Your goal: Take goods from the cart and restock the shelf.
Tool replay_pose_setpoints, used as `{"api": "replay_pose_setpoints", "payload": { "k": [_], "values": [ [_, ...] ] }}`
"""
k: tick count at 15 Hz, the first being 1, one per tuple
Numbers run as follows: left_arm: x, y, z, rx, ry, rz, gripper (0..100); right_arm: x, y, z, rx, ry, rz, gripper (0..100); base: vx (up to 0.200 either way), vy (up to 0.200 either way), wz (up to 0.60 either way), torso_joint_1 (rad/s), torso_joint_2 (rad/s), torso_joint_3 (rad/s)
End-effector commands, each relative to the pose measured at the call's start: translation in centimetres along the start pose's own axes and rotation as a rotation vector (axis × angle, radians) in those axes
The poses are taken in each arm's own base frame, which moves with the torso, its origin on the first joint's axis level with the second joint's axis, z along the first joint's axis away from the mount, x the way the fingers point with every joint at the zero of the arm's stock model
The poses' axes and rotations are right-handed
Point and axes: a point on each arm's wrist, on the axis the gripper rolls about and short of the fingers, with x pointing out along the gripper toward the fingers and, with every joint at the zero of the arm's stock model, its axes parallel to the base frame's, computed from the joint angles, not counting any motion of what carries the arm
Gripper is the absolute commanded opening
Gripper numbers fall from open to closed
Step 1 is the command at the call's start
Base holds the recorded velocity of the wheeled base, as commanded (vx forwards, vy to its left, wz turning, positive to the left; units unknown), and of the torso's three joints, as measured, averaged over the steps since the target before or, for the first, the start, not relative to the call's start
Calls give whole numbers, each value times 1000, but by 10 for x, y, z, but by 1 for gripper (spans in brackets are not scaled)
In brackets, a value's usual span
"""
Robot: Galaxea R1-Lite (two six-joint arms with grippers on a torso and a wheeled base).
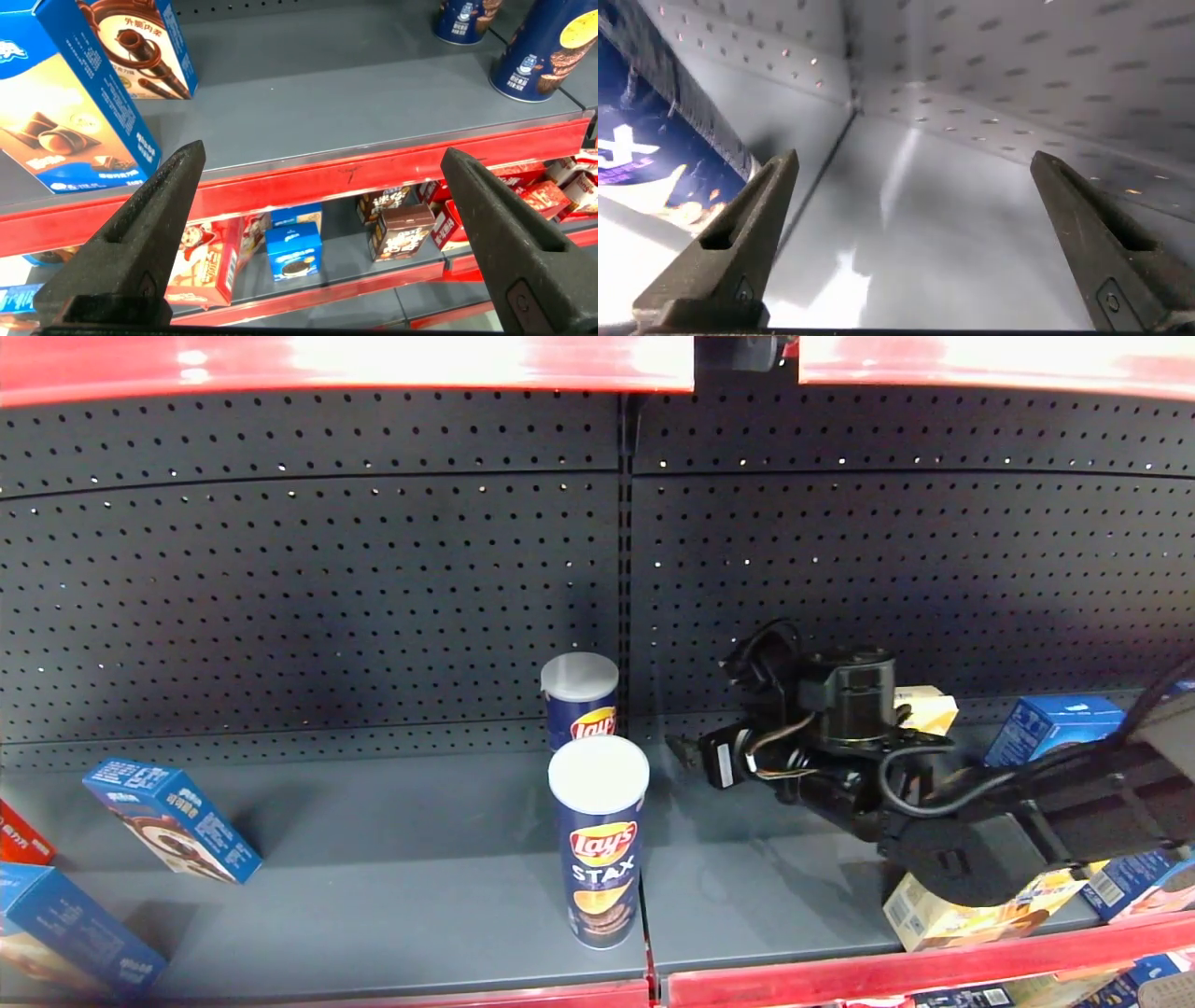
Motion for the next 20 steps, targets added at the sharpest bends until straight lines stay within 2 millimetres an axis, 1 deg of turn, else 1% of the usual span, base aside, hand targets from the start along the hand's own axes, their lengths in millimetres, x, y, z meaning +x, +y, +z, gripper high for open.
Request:
{"api": "replay_pose_setpoints", "payload": {
  "k": [1,2,3,5,7,9,11,13,14,17,19,20],
  "values": [
    [0,0,0,0,3,0,100,-67,-7,19,10,-63,11,100,0,0,0,0,0,0],
    [0,0,0,0,1,2,100,-90,-8,17,18,-67,23,100,0,0,0,0,0,0],
    [0,0,0,0,3,0,100,-106,-10,16,20,-81,27,100,0,0,0,0,0,0],
    [0,0,0,0,3,2,100,-129,-16,22,22,-129,30,100,0,0,0,0,0,0],
    [0,0,0,0,3,0,100,-154,-23,40,39,-217,34,100,0,0,0,0,0,0],
    [0,0,0,0,1,0,100,-170,-22,40,13,-225,56,100,0,0,0,0,0,0],
    [0,0,0,0,1,0,100,-170,-21,36,-14,-197,27,100,0,0,0,0,0,0],
    [0,0,0,0,1,0,100,-161,-19,33,-9,-175,-76,100,0,0,0,0,0,0],
    [0,0,0,0,1,0,100,-157,-22,27,-2,-145,-248,100,0,0,0,0,0,0],
    [0,0,0,0,1,0,100,-160,-23,28,-26,-154,-227,100,0,0,0,0,0,0],
    [0,0,0,0,1,0,100,-159,-23,28,-28,-153,-223,100,0,0,0,0,0,0],
    [0,0,0,0,1,0,100,-159,-23,28,-28,-154,-223,100,0,0,600,7,7,7]
  ]
}}
